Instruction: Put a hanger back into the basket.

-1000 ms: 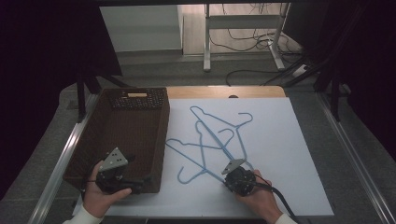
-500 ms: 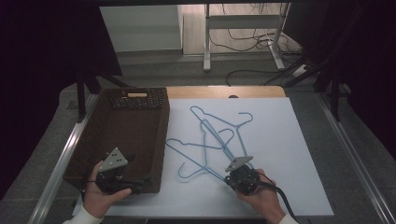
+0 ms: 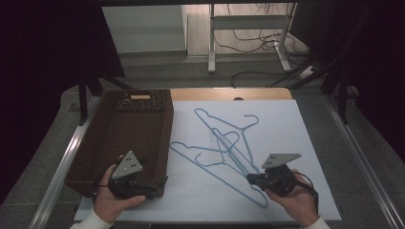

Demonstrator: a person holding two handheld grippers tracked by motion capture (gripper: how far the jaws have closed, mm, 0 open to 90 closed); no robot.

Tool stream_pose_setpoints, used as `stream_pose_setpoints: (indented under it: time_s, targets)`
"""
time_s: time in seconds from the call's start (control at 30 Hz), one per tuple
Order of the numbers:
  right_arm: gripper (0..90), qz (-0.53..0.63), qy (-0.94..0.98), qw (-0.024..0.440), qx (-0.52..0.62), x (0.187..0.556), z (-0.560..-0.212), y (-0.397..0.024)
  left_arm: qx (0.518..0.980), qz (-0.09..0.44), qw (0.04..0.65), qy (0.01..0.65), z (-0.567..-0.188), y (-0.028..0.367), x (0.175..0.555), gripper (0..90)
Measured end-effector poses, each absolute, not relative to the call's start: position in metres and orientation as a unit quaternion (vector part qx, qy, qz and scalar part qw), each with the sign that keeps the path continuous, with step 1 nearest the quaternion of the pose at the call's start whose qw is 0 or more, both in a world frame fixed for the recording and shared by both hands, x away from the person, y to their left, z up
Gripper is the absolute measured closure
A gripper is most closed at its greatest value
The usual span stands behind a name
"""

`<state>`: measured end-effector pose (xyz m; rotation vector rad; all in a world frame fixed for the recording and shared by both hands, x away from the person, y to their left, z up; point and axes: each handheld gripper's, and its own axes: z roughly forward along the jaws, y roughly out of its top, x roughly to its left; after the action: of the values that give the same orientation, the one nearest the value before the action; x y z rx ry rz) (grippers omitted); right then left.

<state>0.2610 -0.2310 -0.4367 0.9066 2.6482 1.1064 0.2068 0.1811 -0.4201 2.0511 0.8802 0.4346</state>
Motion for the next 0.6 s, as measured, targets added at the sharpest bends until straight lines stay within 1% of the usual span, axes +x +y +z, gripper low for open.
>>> stream_pose_setpoints:
  time_s: [0.2,0.47,0.6]
  targets:
    - [87.6,0.39,0.863,0.067,0.313,0.262,-0.423,-0.244,0.827,0.165,0.42,0.335,-0.42,0.161,0.214,14.7]
    - [87.7,0.417,0.848,0.052,0.324,0.268,-0.415,-0.253,0.831,0.162,0.415,0.333,-0.422,0.151,0.222,15.2]
    - [87.8,0.432,0.839,0.052,0.325,0.27,-0.407,-0.258,0.832,0.164,0.414,0.331,-0.422,0.144,0.227,16.7]
